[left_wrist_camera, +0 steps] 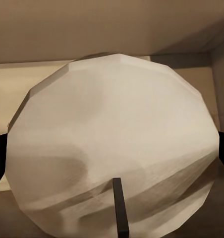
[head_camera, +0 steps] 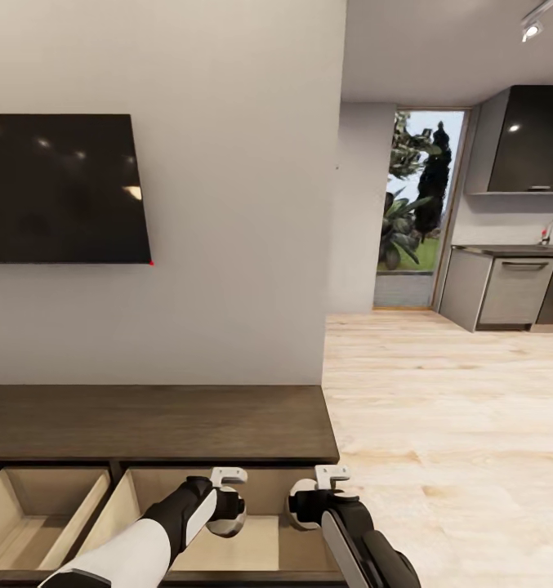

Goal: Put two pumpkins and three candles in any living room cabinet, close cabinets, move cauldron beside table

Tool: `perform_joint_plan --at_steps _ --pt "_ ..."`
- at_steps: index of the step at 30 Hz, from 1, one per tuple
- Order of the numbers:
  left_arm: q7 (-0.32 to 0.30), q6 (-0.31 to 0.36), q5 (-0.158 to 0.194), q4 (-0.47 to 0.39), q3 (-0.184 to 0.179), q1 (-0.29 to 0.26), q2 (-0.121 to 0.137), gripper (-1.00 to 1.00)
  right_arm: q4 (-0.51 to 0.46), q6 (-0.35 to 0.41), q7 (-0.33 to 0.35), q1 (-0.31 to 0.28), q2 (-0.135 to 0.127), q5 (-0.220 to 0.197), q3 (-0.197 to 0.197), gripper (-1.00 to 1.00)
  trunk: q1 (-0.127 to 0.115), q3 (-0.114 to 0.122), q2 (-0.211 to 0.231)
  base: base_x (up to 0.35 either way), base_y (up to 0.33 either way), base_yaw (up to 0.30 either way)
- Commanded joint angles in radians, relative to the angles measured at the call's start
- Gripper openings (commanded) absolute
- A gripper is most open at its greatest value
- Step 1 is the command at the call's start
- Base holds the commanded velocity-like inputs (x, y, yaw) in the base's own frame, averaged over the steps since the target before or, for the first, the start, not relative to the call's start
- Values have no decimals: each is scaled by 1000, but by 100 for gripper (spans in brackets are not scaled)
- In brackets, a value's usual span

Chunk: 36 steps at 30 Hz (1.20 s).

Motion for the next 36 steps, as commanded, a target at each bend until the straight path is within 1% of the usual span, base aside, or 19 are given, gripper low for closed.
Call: perform_joint_plan --at_steps 1,4,6,24,26,32,33,34,36 --pt "7 5 10 -2 -8 0 1 -100 -1 2 -10 -1 -1 -11 3 -100 0 -1 -1 7 0 0" --pt "7 5 10 -2 -8 0 1 -100 -1 1 -10 0 -1 -11 5 -100 0 -1 -1 3 0 0" --pt "1 16 13 2 -5 -1 7 -100 -13 -11 2 0 -6 -12 15 -100 0 -1 -1 0 0 0" --pt "1 17 14 2 -5 -2 7 -100 -14 -18 5 0 -7 -12 15 -100 0 -1 -1 0 0 0" --pt "2 16 14 1 -5 4 8 -100 -14 -13 4 1 -3 -12 17 -100 0 -1 -1 0 0 0" --pt "5 18 15 0 -6 10 10 -100 -15 19 0 -5 4 -13 17 -100 0 -1 -1 0 0 0" --pt "5 21 15 0 -6 10 10 -100 -15 92 0 -6 4 -14 17 -100 0 -1 -1 0 0 0" --pt "5 31 15 -1 -6 10 11 -100 -15 100 -1 -8 5 -14 17 -100 0 -1 -1 0 0 0" --pt "6 73 15 -4 -6 10 11 -100 -12 113 -5 -16 7 -26 16 -100 0 -1 -1 0 0 0"
